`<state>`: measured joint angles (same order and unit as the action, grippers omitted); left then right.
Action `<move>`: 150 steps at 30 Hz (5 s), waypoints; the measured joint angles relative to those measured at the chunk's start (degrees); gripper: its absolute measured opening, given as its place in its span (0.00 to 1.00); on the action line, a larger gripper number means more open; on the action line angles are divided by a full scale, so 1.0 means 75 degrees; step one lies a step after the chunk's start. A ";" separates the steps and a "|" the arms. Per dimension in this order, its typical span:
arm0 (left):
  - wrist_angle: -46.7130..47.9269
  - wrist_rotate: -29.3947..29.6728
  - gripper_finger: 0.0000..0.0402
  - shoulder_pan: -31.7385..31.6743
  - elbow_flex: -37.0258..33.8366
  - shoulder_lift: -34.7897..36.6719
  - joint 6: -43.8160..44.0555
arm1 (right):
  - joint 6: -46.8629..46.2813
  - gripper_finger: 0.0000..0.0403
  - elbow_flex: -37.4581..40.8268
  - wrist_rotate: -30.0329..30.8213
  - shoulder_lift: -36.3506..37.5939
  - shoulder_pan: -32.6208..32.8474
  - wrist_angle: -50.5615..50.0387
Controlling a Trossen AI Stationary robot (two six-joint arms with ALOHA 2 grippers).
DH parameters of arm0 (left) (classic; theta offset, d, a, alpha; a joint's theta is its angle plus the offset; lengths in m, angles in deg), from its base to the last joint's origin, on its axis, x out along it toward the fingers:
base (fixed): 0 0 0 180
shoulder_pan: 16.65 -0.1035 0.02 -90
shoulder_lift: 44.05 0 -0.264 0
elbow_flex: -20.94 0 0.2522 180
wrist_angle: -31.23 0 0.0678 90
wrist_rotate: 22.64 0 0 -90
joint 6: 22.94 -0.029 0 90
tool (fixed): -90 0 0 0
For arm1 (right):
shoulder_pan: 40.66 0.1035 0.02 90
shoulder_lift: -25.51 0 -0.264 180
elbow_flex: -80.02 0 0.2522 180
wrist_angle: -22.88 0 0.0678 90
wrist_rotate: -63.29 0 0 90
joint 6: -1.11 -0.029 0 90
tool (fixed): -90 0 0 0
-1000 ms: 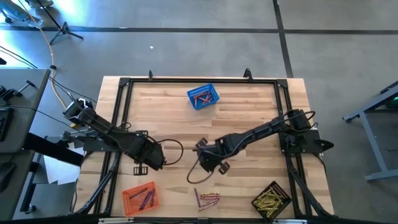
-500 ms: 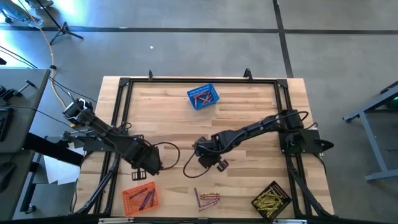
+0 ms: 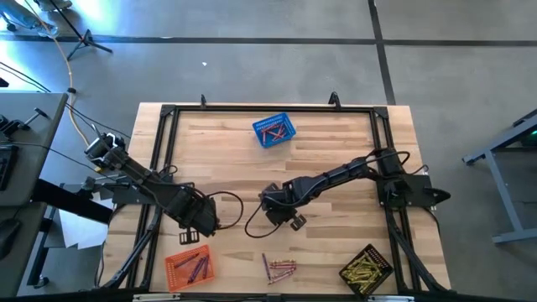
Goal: Sort crayons
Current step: Put the red crayon into the blue bin, then put the yellow crayon into the black bin
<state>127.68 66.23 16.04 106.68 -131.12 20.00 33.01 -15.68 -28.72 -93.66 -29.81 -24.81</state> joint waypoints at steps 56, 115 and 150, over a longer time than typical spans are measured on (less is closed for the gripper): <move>-0.0259 0.0042 0.17 -0.0056 0.0000 -0.0003 0.0615 | -0.3250 0.03 -0.0963 0.1372 0.1191 -0.4374 0.0682; 0.0061 0.0590 0.17 -0.0536 0.0000 0.0044 -0.1027 | -0.5122 0.15 -0.0966 -0.0127 0.0520 0.2643 0.1233; 0.0221 0.0573 0.17 0.0297 -0.0003 0.0041 -0.0530 | -0.3861 0.14 -0.0980 -0.0140 -0.0800 0.2418 0.0448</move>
<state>129.35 70.52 18.27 106.66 -130.81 16.02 4.05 -23.03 -29.77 -99.66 -11.68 -21.45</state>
